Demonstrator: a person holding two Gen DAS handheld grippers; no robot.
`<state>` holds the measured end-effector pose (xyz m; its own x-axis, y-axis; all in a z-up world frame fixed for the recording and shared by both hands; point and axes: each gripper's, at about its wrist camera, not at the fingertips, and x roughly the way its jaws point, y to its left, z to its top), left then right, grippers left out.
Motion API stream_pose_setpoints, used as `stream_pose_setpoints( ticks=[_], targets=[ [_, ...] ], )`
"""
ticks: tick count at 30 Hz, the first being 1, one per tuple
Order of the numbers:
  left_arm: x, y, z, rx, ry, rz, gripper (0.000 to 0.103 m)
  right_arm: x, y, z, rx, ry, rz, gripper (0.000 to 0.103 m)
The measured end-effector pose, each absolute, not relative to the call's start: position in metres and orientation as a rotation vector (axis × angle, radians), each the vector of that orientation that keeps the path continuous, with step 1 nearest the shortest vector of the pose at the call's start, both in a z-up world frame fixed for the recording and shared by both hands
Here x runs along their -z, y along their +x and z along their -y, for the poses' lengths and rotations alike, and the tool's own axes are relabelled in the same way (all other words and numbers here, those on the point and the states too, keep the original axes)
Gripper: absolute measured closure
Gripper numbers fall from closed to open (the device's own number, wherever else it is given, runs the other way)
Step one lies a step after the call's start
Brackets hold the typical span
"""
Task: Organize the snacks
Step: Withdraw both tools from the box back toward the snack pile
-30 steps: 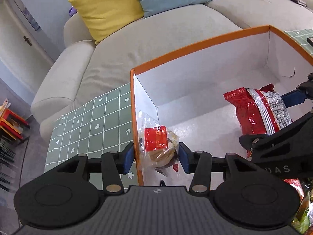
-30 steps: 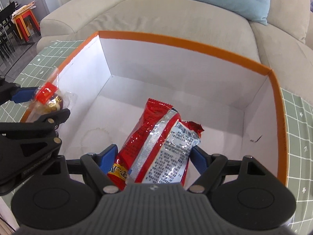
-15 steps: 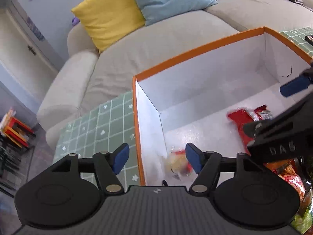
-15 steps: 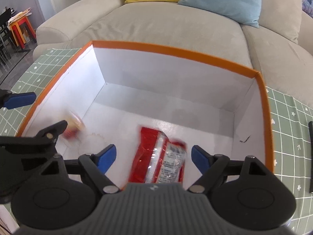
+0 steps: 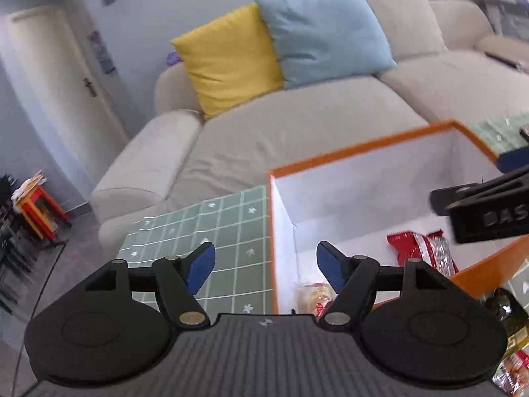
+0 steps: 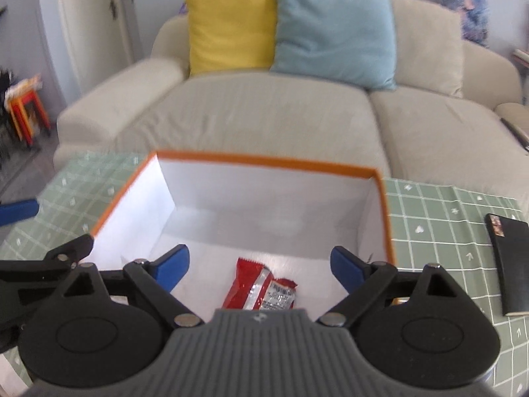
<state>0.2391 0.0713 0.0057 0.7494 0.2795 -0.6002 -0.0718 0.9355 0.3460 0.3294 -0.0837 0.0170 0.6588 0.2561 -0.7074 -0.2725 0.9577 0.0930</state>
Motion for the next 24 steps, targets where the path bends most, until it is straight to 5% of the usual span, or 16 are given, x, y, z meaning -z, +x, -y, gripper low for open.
stream_pose_setpoints(
  ticks=[11, 24],
  targets=[
    [-0.021, 0.164, -0.085, -0.224, 0.146, -0.619, 0.020, -0.039, 0.250, 0.112, -0.309, 0.033, -0.641, 0.012],
    [0.020, 0.118, -0.091, -0.152, -0.026, -0.820, 0.020, -0.015, 0.156, 0.126, -0.351, -0.039, -0.603, 0.011]
  ],
)
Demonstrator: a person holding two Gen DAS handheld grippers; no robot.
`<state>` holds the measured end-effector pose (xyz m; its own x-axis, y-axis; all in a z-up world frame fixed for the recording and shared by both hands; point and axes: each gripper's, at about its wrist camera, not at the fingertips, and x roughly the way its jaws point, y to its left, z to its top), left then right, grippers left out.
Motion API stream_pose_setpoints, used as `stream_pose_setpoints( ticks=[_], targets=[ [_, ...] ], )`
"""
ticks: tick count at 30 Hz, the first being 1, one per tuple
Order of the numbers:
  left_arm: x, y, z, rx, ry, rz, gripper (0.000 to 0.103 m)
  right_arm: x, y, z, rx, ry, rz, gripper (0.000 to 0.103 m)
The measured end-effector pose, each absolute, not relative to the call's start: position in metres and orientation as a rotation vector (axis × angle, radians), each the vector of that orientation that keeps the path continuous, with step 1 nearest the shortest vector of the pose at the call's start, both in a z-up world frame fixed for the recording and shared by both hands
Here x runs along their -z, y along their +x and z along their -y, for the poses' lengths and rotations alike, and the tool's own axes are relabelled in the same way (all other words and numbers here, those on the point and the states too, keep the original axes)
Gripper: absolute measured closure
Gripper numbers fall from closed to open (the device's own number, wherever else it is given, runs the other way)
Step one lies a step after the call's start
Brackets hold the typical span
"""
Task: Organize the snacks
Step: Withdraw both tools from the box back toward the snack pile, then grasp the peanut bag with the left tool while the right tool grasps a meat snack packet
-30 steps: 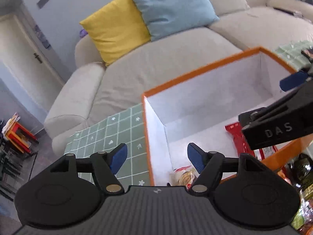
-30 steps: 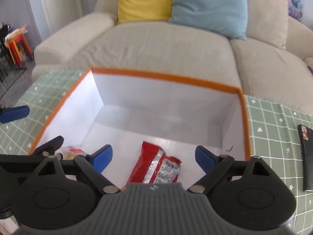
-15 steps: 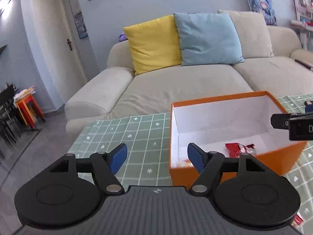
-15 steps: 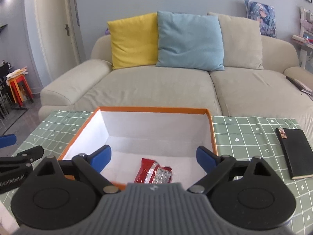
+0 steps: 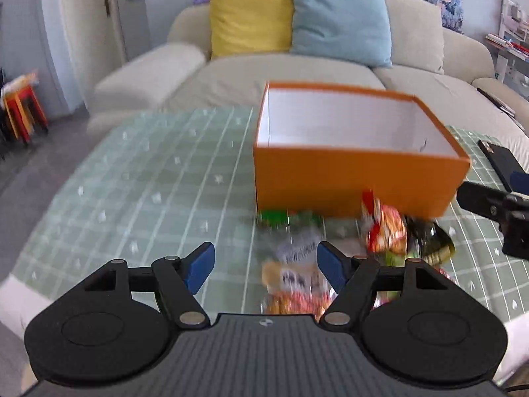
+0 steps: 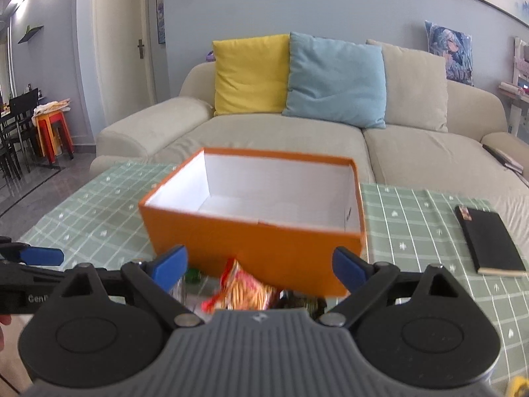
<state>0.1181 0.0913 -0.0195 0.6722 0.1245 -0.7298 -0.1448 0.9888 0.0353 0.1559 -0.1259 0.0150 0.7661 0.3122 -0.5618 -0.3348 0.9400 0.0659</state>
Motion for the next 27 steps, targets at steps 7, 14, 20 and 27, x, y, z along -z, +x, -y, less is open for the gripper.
stream_pose_setpoints(
  ticks=[7, 14, 20, 27],
  targets=[
    [0.041, 0.102, -0.097, -0.153, -0.050, -0.899, 0.020, 0.016, 0.127, 0.136, -0.373, -0.077, -0.656, 0.011],
    [0.066, 0.094, -0.085, -0.116, -0.037, -0.964, 0.020, 0.051, 0.127, 0.136, -0.364, -0.094, -0.800, 0.011],
    [0.079, 0.099, -0.085, -0.119, -0.066, -0.999, 0.020, 0.073, 0.130, 0.133, -0.359, -0.097, -0.884, 0.011],
    [0.094, 0.104, -0.083, -0.097, -0.077, -1.033, 0.018, 0.089, 0.133, 0.129, -0.356, -0.112, -0.930, 0.011]
  ],
)
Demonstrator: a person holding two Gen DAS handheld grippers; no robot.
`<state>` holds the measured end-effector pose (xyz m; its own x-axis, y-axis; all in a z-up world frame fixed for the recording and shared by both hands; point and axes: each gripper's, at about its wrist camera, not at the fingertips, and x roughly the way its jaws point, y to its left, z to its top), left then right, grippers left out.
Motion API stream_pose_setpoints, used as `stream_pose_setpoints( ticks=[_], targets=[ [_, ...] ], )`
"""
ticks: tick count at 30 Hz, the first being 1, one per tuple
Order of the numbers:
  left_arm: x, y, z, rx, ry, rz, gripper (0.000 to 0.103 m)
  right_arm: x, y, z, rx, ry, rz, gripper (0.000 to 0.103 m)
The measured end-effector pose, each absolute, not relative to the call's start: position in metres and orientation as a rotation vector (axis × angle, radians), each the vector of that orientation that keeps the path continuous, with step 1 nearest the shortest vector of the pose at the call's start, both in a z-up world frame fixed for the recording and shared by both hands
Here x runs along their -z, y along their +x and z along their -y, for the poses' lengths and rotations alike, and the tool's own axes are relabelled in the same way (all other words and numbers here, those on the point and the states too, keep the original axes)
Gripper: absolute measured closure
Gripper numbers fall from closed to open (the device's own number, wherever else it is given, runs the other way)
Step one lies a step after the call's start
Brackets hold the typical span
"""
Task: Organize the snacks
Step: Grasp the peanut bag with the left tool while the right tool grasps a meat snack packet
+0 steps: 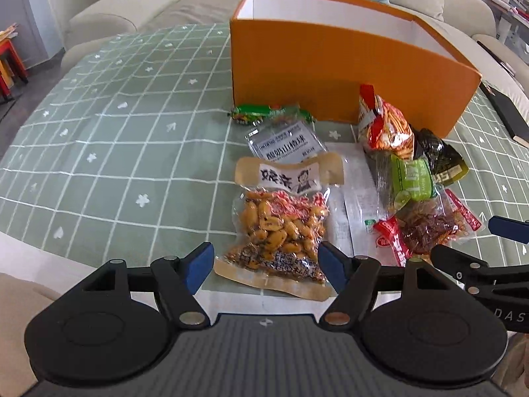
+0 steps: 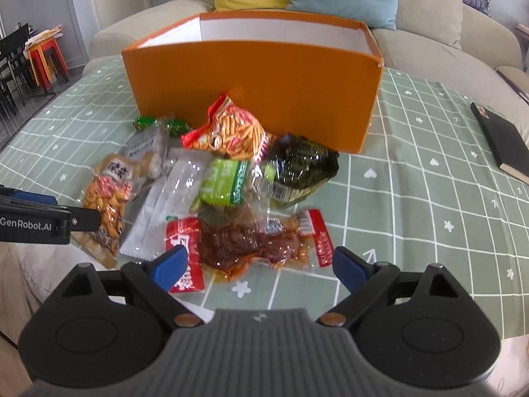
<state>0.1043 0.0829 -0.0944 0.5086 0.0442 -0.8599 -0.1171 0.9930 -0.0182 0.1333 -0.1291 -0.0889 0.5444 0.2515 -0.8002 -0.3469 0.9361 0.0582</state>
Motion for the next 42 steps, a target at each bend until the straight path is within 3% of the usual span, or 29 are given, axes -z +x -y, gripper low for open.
stream_pose_setpoints(
  ticks=[17, 22, 27, 36, 39, 42],
  targets=[
    [0.107, 0.122, -0.077, -0.061, -0.082, -1.017, 0.013, 0.106, 0.142, 0.124, -0.330, -0.132, -0.973, 0.008],
    [0.113, 0.127, -0.071, -0.061, -0.065, -1.022, 0.006, 0.101, 0.151, 0.138, -0.231, -0.012, -1.024, 0.007],
    [0.115, 0.130, -0.068, -0.058, -0.069, -1.010, 0.005, 0.110, 0.160, 0.155, -0.165, 0.122, -1.116, 0.004],
    [0.117, 0.133, -0.063, -0.050, -0.082, -0.994, 0.003, 0.116, 0.157, 0.134, -0.195, 0.012, -1.061, 0.004],
    [0.118, 0.133, -0.063, -0.065, -0.076, -0.994, 0.000, 0.114, 0.155, 0.135, -0.198, -0.010, -1.027, 0.011],
    [0.118, 0.133, -0.063, -0.054, -0.070, -0.993, 0.000, 0.112, 0.151, 0.136, -0.212, -0.037, -0.997, 0.029]
  ],
)
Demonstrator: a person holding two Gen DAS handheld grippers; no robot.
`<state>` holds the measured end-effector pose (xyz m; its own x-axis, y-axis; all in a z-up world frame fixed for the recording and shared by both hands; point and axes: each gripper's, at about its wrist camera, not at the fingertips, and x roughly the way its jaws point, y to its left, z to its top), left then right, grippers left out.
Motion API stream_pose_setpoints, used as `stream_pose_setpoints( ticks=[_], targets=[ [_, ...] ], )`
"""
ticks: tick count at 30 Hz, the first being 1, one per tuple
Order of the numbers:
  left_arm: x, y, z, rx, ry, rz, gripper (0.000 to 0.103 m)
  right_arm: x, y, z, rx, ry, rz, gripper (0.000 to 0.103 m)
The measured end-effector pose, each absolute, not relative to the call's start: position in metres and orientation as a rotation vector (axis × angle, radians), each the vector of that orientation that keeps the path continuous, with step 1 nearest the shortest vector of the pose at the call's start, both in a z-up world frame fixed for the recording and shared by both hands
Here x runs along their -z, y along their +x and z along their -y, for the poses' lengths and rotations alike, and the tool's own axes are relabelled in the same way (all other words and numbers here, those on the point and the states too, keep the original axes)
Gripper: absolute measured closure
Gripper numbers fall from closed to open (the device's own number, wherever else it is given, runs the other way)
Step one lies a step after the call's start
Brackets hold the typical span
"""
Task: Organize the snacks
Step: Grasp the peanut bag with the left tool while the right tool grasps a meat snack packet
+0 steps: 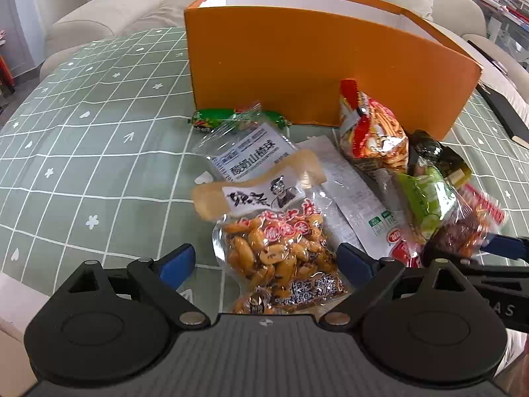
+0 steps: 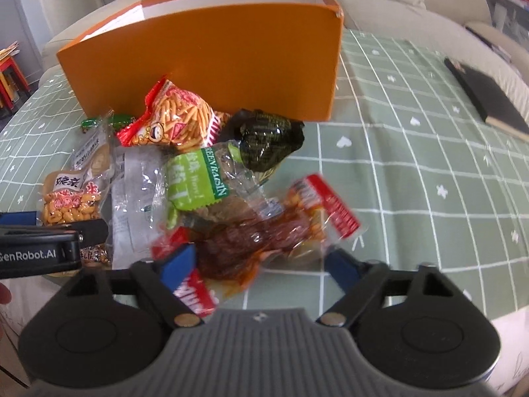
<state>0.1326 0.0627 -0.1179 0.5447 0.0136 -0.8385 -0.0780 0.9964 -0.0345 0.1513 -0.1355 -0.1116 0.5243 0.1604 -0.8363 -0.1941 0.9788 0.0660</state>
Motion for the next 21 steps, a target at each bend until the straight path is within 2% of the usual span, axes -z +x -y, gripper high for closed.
stream_pose_setpoints(
  ticks=[3, 17, 18, 19, 21],
  targets=[
    [0.1180, 0.1317, -0.0615, -0.046, -0.067, -0.990, 0.000, 0.1083, 0.1476, 0.1345, -0.230, -0.059, -0.967, 0.060],
    [0.1195, 0.1334, -0.0680, -0.051, -0.153, -0.999, 0.000, 0.1072, 0.1443, 0.1379, -0.257, -0.042, -0.956, 0.068],
    [0.1184, 0.1329, -0.0683, -0.038, -0.157, -0.991, 0.005, 0.1069, 0.1444, 0.1379, -0.257, -0.042, -0.955, 0.069],
    [0.1171, 0.1322, -0.0684, -0.023, -0.167, -0.985, 0.017, 0.1062, 0.1444, 0.1379, -0.258, -0.040, -0.954, 0.070],
    [0.1151, 0.1321, -0.0675, -0.016, -0.176, -0.982, 0.020, 0.1061, 0.1455, 0.1396, -0.257, -0.025, -0.965, 0.070]
  ],
)
